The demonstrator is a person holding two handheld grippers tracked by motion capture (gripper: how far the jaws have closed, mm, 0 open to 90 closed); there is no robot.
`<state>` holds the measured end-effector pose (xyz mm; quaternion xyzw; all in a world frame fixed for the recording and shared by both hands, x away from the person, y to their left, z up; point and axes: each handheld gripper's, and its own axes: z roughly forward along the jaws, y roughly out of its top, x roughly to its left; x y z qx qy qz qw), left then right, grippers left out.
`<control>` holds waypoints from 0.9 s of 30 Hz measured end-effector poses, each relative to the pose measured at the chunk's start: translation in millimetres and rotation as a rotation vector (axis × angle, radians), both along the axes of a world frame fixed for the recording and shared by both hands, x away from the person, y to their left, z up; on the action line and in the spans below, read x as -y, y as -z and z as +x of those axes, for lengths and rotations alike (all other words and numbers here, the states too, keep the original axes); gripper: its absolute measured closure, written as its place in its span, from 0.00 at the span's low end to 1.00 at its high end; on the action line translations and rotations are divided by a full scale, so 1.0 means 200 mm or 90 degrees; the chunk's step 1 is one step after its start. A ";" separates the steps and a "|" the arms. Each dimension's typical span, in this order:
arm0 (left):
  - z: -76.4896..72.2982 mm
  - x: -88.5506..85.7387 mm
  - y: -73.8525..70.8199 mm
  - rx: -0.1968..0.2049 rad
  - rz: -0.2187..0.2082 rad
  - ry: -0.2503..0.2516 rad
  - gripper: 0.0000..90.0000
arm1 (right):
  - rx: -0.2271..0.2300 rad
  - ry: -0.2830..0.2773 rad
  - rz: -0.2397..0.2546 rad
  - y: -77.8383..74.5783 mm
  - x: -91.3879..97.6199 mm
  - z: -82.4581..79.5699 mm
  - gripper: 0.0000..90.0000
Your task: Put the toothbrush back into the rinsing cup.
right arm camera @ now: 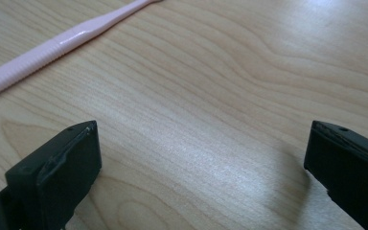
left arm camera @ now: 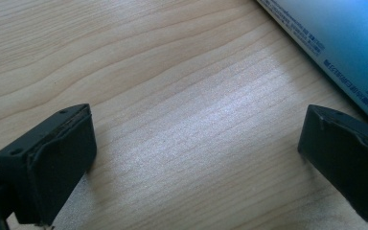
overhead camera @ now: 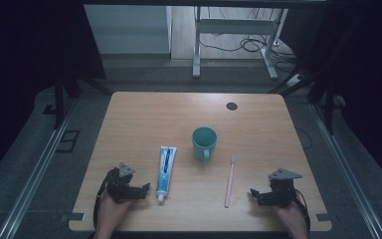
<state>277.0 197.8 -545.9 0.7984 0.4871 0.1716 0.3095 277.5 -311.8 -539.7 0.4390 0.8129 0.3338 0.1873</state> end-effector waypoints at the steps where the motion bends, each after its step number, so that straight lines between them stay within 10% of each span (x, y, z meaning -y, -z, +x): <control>1: 0.00 0.00 0.00 0.001 0.000 -0.001 0.00 | 0.000 0.001 0.001 0.00 0.00 0.00 0.00; 27: 0.00 0.00 0.00 0.000 0.000 0.000 0.00 | -0.027 -0.030 0.009 -0.08 -0.03 0.01 0.00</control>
